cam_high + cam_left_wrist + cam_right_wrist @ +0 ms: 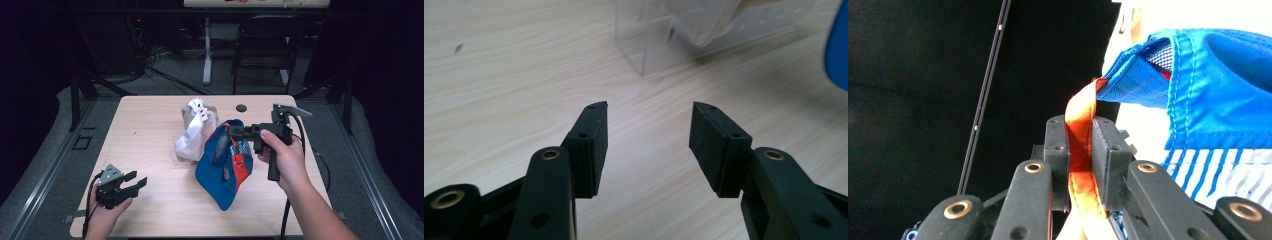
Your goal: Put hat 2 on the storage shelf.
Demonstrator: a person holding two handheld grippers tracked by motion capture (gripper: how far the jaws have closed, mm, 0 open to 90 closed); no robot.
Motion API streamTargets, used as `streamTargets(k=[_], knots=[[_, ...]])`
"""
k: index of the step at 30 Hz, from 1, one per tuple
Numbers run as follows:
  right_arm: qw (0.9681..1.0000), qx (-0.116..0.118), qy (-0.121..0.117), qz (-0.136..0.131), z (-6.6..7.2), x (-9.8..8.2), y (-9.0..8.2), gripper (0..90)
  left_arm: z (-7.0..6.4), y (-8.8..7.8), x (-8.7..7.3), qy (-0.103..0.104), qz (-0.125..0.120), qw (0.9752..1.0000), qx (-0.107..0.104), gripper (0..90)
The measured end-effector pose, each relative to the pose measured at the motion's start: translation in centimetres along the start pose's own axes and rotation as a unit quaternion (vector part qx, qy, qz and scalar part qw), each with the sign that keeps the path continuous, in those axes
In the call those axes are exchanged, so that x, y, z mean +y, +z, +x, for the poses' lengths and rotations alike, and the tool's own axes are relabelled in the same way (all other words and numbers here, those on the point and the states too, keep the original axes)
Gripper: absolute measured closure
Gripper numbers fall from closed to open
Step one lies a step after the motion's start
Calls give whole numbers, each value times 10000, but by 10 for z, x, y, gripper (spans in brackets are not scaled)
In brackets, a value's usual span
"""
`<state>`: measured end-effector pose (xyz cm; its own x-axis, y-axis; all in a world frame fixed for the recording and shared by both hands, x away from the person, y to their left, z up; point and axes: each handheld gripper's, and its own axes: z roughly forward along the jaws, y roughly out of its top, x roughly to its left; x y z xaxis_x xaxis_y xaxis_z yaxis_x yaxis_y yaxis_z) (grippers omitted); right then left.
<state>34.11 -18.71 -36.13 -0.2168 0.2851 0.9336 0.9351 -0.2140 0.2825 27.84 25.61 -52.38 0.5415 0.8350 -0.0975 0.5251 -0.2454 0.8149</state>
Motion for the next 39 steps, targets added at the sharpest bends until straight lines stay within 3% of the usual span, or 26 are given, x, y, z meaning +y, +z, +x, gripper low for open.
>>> streamTargets(k=[6,13,16,19,21,27,32,39], knots=[[9999,-90,-5,-99,4,8,-9,784,-33,8,18,504,-9,9982,-331,523],[9997,-187,-50,-151,9,16,-18,783,-75,19,45,966,-104,9932,-639,501],[9995,-211,-68,-238,12,20,-24,784,-97,26,60,1173,-192,9885,-930,499],[9992,-221,-58,-316,14,22,-28,783,-118,32,74,1367,-243,9846,-1063,499],[9992,-209,-57,-339,15,25,-31,783,-132,37,83,1421,-275,9821,-1205,499],[9988,-249,-71,-421,16,31,-37,783,-163,51,108,1491,-387,9776,-1431,497],[9979,-339,-53,-547,18,38,-42,783,-183,62,123,1601,-435,9739,-1548,476],[9968,-390,-71,-698,21,47,-47,783,-197,69,133,1706,-487,9710,-1602,455]])
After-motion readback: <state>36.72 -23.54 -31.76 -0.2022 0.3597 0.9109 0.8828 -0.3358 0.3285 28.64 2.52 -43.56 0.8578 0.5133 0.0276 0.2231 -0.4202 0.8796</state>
